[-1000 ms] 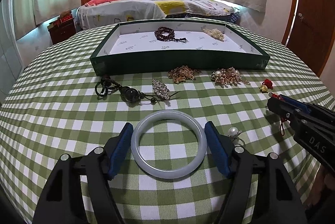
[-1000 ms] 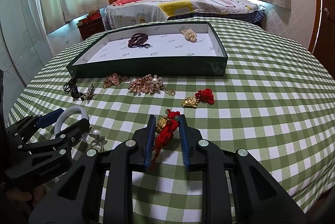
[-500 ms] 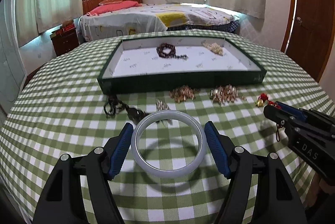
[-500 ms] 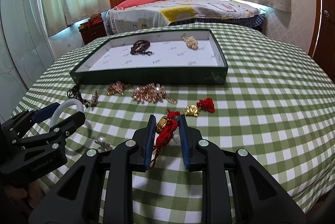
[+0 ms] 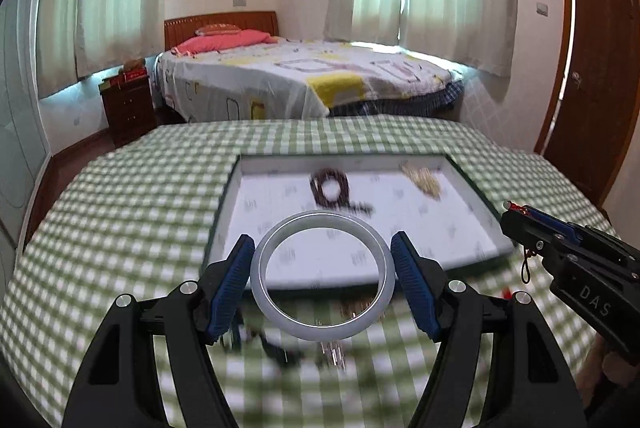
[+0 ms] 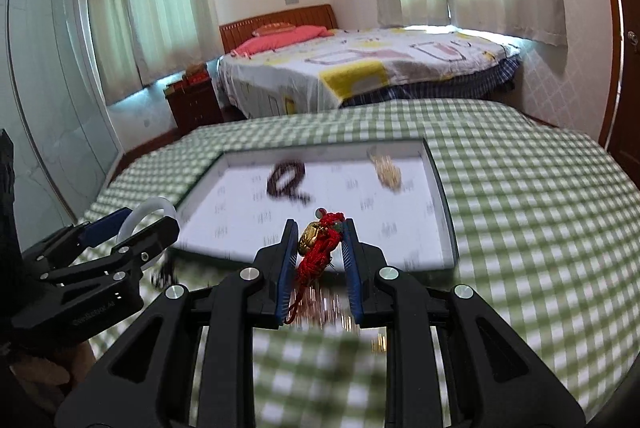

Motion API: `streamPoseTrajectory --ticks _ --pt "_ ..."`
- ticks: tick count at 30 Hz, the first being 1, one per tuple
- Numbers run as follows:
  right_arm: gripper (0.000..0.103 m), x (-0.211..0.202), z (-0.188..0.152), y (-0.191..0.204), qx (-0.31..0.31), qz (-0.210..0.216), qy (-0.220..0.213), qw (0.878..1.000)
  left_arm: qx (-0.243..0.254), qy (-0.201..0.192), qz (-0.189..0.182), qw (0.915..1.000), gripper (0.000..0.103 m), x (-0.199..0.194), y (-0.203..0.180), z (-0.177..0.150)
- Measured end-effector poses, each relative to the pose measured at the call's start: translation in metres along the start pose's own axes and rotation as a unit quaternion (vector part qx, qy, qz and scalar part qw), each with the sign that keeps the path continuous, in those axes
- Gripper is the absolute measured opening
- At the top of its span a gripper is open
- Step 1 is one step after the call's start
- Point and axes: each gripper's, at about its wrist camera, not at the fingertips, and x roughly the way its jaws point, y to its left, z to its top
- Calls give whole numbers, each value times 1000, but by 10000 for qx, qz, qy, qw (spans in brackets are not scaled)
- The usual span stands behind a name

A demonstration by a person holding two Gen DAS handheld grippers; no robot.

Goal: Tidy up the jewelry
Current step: 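Place the jade bangle in the tray with the left tool while the right tool places the tassel charm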

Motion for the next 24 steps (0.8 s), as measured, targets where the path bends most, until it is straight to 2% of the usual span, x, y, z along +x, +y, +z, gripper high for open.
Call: streamPoseTrajectory --ticks 3,8,18,24 --pt "22 17 20 2 -79 15 -88 9999 29 -74 62 9999 68 24 5 22" --pt "22 62 50 6 -214 36 -63 9997 -109 214 95 9997 68 70 17 45" --pt "22 151 56 -6 -130 -11 709 9974 -144 1069 318 9937 68 145 36 43" --pt "22 181 50 -8 -146 -38 1241 9922 -280 1447 333 9885 68 166 41 42"
